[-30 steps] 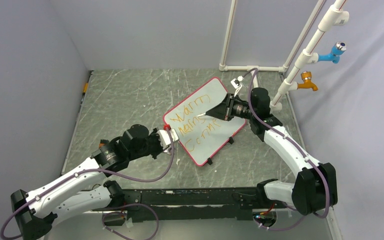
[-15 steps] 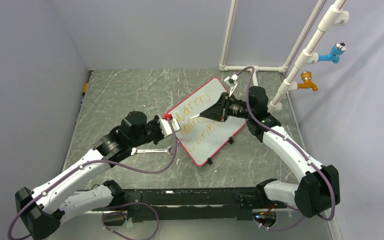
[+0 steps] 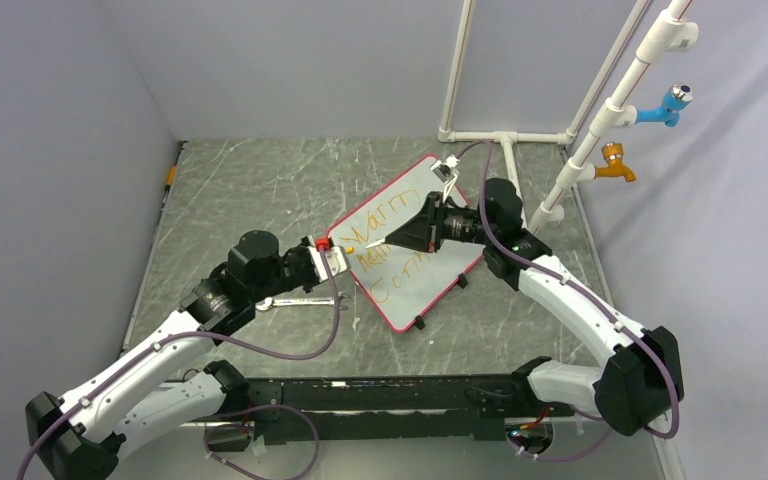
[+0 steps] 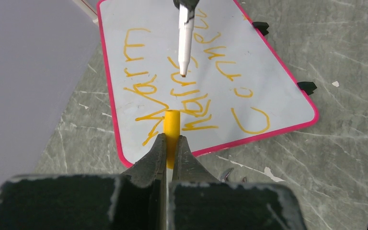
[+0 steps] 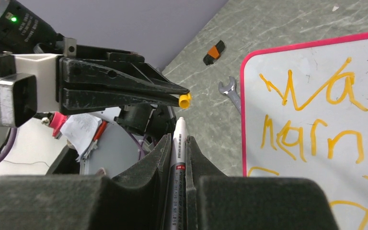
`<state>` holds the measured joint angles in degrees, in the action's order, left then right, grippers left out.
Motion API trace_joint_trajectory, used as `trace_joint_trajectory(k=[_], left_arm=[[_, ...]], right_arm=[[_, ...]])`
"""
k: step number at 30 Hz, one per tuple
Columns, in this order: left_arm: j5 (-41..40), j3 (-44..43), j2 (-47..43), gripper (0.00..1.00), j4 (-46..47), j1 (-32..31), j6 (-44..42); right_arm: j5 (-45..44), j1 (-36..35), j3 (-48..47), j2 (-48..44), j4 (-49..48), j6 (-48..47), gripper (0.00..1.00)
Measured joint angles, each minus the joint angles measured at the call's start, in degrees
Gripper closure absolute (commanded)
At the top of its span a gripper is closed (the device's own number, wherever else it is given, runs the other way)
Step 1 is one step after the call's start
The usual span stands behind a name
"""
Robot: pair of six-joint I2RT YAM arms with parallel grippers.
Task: Write a sentence on the whiteboard
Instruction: Insert the pen cap into the whiteboard marker.
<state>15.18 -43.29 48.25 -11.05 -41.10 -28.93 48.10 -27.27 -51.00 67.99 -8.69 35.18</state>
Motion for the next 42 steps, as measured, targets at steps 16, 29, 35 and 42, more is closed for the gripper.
trace_joint_trajectory(k=[16,29,35,42], left_arm=[[0.55,0.57,-1.44,1.00,0.74,0.04,0.02],[0.68,0.68,-1.70,1.00,0.70,0.07,0.04],[0.90,0.70,-1.77,1.00,0.66,0.22,0.09],[1.51,0.70,-1.92,1.00,0.66,0.44,0.09]], right_arm=[[-2.69,-3.02,-0.42,3.08,-0.52,0.46,1.00],[-3.08,-4.15,-1.77,4.24,-1.73,0.94,1.00],[-3.10,-4.68,-1.95,4.55,-1.77,1.01,1.00],[-3.26,-5.46,-2.43,5.51,-2.14,1.09,1.00]])
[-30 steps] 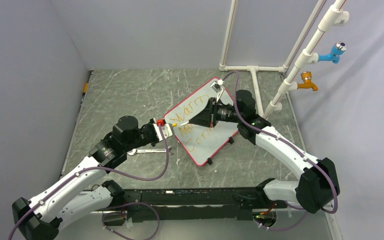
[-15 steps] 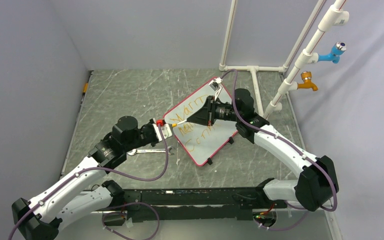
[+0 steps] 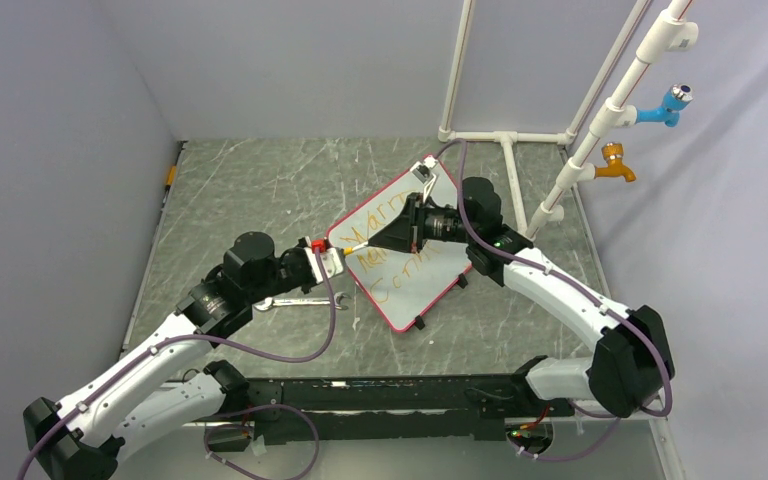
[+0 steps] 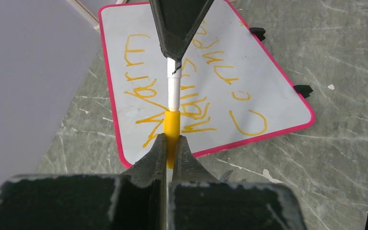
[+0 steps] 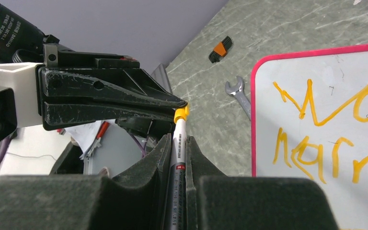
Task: Write a sentence on the whiteboard
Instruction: Insert the pen cap into the whiteboard marker.
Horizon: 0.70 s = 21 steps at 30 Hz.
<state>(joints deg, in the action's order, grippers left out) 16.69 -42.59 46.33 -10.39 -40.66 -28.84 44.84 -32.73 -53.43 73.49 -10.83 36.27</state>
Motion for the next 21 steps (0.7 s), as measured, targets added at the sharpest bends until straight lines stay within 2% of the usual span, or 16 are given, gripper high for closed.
trace_joint_trajectory(k=[21], left_arm=[[1.05,0.57,-0.17,1.00,-0.33,0.66,1.70]], right_arm=[[-2.29,-3.98,-0.46,3.96,-2.64,1.49,1.00]])
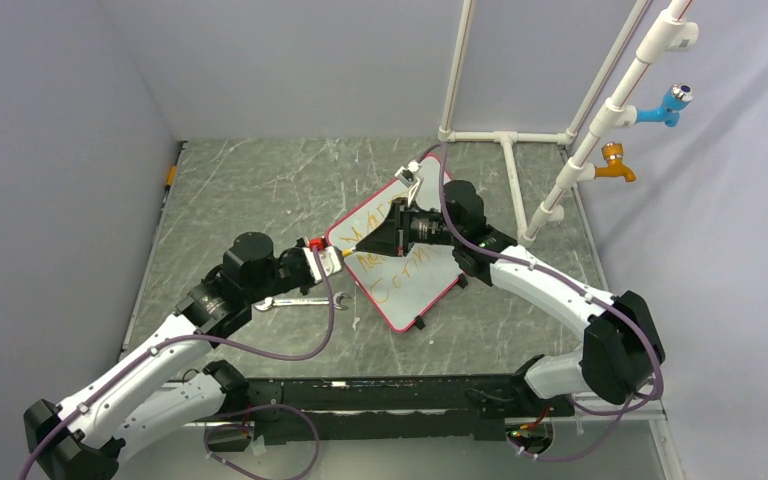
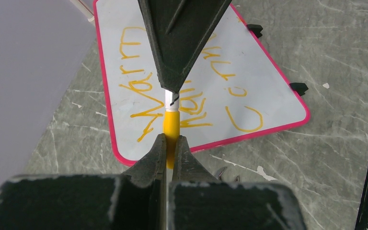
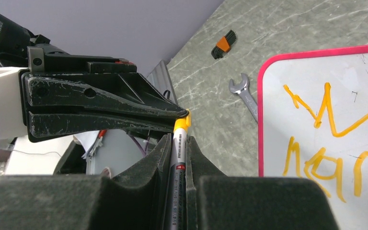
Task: Write a sentence on the whiteboard
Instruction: Insert the pen cap into the whiteboard marker.
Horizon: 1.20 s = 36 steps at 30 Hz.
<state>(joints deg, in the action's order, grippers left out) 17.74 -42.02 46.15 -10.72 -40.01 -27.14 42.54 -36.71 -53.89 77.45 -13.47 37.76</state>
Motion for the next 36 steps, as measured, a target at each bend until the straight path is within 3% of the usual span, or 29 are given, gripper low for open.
trace_joint_trajectory(k=[15,36], left_arm=[[-5.33,1.57,-2.54,1.00,-1.27,1.09,0.22],[-11.58,3.43,-5.44,1.00,-5.16,1.75,-0.02]], right_arm=[[-5.88,-3.32,-4.68,5.29,1.29,5.95,1.00],[-15.34,-8.72,-14.05,11.72,12.15,11.34,1.00]])
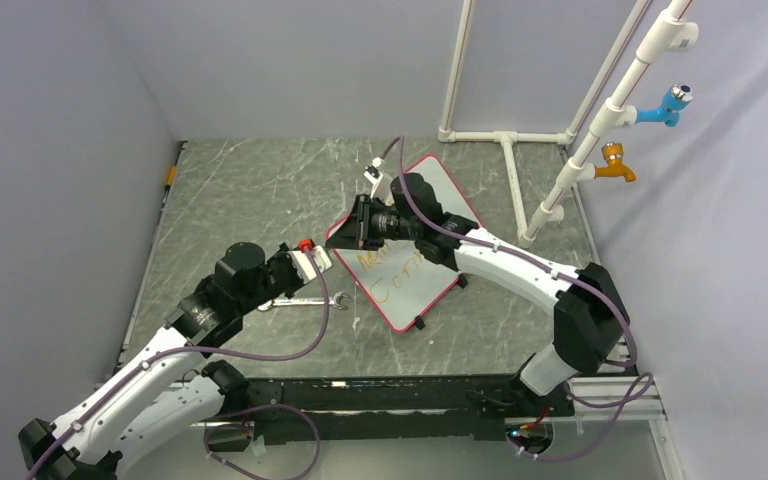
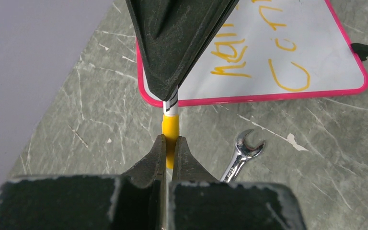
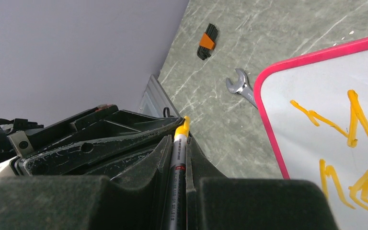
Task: Write a sentence on the whiteboard
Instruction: Insert the pen cap into the whiteboard marker.
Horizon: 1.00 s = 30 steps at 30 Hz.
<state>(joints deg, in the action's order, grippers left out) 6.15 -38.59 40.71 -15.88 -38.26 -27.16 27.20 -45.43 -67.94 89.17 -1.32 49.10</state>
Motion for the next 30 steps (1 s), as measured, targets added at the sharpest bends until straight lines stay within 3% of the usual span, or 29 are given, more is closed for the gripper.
trace_joint_trajectory(k=[26,27,30], left_arm=[[-3.02,2.36,-2.69,1.00,-2.99,0.39,0.04],[-3.02,2.36,-2.67,0.99,-3.02,0.39,0.04],[-2.84,2.36,-2.56,0.80,-2.97,0.39,0.09]], right_arm=[[-4.96,-4.13,-6.36,5.03,6.64,-1.33,1.00],[-5.40,-4.31,-6.71,5.01,7.39,-1.79,1.00],[-6.69,-4.79,-7.78,4.90,9.29,-3.78,1.00]])
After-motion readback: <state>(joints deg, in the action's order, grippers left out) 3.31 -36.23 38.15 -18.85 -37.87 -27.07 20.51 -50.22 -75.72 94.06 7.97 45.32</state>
